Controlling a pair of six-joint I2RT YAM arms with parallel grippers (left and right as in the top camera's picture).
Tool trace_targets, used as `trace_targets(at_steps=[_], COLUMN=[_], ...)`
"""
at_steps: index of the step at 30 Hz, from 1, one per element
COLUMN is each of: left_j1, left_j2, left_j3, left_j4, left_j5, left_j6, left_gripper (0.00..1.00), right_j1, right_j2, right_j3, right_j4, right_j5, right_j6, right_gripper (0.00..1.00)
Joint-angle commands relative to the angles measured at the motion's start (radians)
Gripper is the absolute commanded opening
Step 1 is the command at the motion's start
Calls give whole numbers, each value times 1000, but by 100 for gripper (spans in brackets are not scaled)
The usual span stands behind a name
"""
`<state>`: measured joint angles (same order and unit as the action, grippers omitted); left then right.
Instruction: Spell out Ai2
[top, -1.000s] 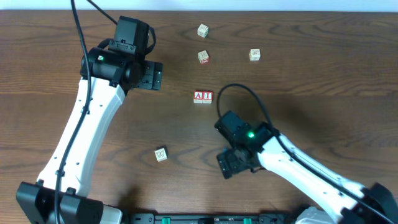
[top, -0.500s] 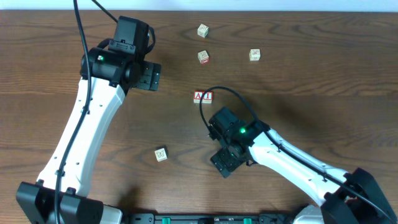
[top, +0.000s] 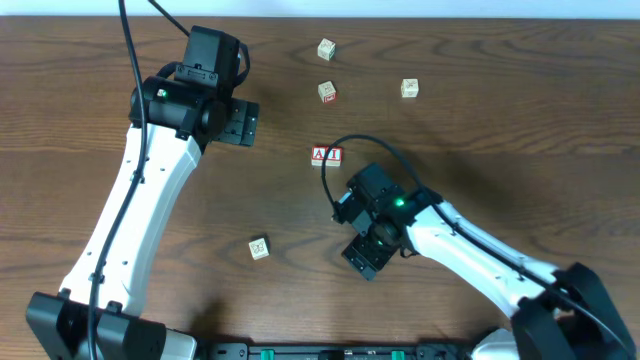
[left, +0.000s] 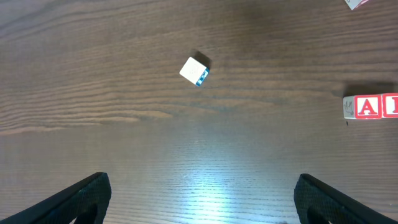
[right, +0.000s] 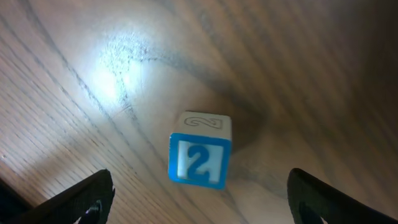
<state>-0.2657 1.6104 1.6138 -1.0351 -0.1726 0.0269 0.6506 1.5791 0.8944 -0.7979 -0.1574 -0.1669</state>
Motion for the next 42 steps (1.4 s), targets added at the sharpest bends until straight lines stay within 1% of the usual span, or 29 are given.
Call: trace_targets(at_steps=[1,4,5,7,10,11,12,17,19,20,21,23,25,27,28,32,34,37,42], left_j1=[-2,-2,-2,-2,-2,-2,-2,-2,-2,-2,-2,-2,-2,-2,-2,-2,-2,-2,-2], left_j2=[3,3,3,3,3,3,3,3,3,3,3,3,3,3,3,3,3,3,3], left_j3=[-3,-3,-3,-3,-3,-3,-3,-3,-3,-3,-3,-3,-3,-3,-3,-3,-3,-3,-3], left_j4=[-1,-1,-1,-1,-1,-1,-1,-1,-1,-1,-1,-1,-1,-1,-1,-1,-1,-1,-1], left_j5=[-18,-18,-18,-18,-18,-18,-18,-18,-18,-18,-18,-18,-18,-18,-18,-18,-18,-18,-18], left_j6=[7,7,7,7,7,7,7,7,7,7,7,7,7,7,7,7,7,7,7], left_gripper=[95,95,95,95,95,95,95,95,95,95,95,95,95,95,95,95,95,95,95], right_j1=[-6,-6,-6,-6,-6,-6,-6,-6,-9,-11,-14,-22,-35,-53,-66,-117,-143,-175,-218], right_j2=[42,65,75,90,95,95,95,95,95,95,95,95,95,95,95,95,95,100,179], right_j3=[-12,-12,-12,-12,-12,-12,-12,-12,-12,-12,-12,-12,-11,-10,-7,24,54,93,194], right_j4=[11,13,13,23,37,48,55,65,66,66,68,72,76,80,84,78,75,81,91], right_j5=[-31,-31,-31,-31,-30,-26,-21,4,4,8,30,87,106,105,105,103,89,78,79], right_j6=[-32,-32,-32,-28,-22,-16,-6,21,24,27,53,111,149,192,217,262,267,268,313], right_gripper=[88,88,86,77,72,65,59,38,31,30,30,26,25,27,31,34,33,33,32])
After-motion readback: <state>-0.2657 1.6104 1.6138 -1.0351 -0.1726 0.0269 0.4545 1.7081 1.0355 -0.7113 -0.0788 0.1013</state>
